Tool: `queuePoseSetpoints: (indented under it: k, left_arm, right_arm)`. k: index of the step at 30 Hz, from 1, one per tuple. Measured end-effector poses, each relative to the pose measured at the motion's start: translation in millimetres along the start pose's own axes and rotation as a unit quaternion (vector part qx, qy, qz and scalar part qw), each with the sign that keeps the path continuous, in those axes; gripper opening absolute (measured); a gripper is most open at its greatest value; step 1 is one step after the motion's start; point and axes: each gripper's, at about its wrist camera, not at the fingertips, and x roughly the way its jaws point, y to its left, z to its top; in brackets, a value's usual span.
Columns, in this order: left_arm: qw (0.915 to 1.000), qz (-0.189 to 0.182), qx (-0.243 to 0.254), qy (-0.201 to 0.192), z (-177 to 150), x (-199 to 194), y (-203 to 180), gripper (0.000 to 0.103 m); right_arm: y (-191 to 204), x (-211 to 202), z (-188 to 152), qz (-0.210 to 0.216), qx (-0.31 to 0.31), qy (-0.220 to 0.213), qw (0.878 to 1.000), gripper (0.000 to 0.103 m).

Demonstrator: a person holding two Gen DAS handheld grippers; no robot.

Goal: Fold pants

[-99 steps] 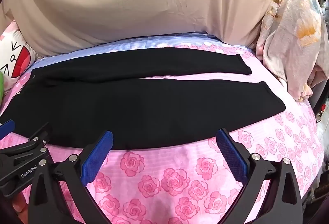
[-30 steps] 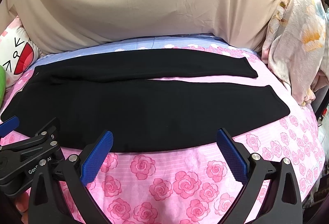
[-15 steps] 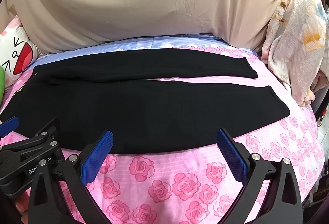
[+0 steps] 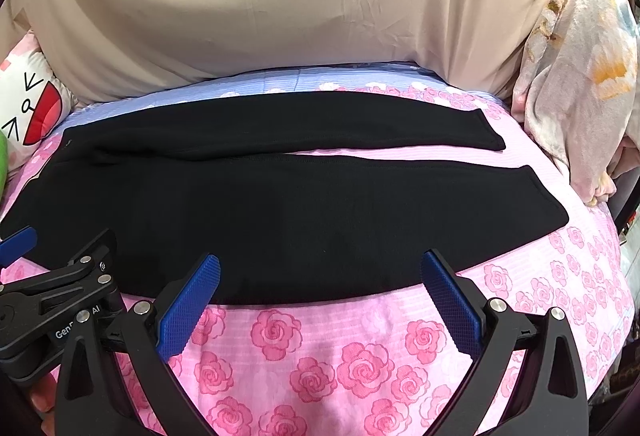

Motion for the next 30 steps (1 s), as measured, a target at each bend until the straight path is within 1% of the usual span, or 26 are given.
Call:
queuePoseSetpoints:
  k: [3,6,8,10,12,13,14,16,18,19,21,22,23,24,26,27,29,30]
  left_arm:
    - [1.0,-0.001,0.003,0.005,1,5,-2,0.098]
    - [0.9994,-0.029,0.005,0.019,4,11,-2,0.098]
    - [0.9991,-0.035,0.0,0.023,9,16,3,0.098]
    - [0.9993,-0.03,-0.006,0.02,17,20,11,0.098]
    - [0.9995,-0.018,-0.017,0.018,30,29,29,0.098]
    - [0.9995,-0.011,-0.022,0.019,35,33,35,0.098]
    - [0.9993,-0.004,-0.03,0.022,43,41,47,0.098]
    - [0.9987,0.007,-0.042,0.027,55,54,68,0.098]
    - [0.9973,0.02,-0.064,0.029,73,70,97,0.098]
    - [0.9966,0.022,-0.075,0.024,80,75,111,0.098]
    - [0.9943,0.044,-0.096,0.018,102,92,142,0.098]
    - [0.9932,0.051,-0.103,0.018,110,100,154,0.098]
    - [0.992,0.058,-0.11,0.02,120,109,168,0.098]
    - [0.9892,0.075,-0.124,0.025,132,122,185,0.098]
    - [0.9872,0.084,-0.133,0.024,149,139,209,0.098]
    - [0.9855,0.095,-0.138,0.028,157,149,220,0.098]
    - [0.9833,0.102,-0.147,0.038,173,174,246,0.098]
    - [0.979,0.12,-0.158,0.046,181,189,261,0.098]
  right_arm:
    - [-1,5,0,0.004,0.0,0.003,1.0,0.098]
    - [-6,14,3,0.007,-0.003,0.008,1.0,0.098]
    - [-18,22,11,0.003,-0.005,0.009,1.0,0.098]
    - [-39,30,24,-0.022,-0.005,0.003,1.0,0.098]
    - [-74,44,44,-0.027,0.003,-0.007,1.0,0.098]
    - [-97,56,58,-0.026,0.005,-0.015,1.0,0.098]
    - [-112,66,67,-0.024,0.004,-0.019,1.0,0.098]
    - [-148,95,89,-0.021,0.006,-0.011,1.0,0.098]
    - [-190,137,115,-0.022,0.024,0.02,0.999,0.098]
    - [-210,158,127,-0.014,0.04,0.037,0.998,0.098]
    - [-237,187,145,-0.003,0.069,0.054,0.996,0.098]
    - [-252,206,155,-0.005,0.081,0.061,0.995,0.098]
    - [-258,218,161,-0.01,0.084,0.064,0.994,0.098]
    - [-264,230,168,-0.016,0.085,0.067,0.994,0.098]
    - [-271,252,179,-0.027,0.082,0.075,0.993,0.097]
    - [-272,263,185,-0.034,0.079,0.081,0.993,0.097]
    - [-274,279,191,-0.036,0.075,0.088,0.993,0.097]
    - [-273,287,193,-0.033,0.074,0.094,0.992,0.097]
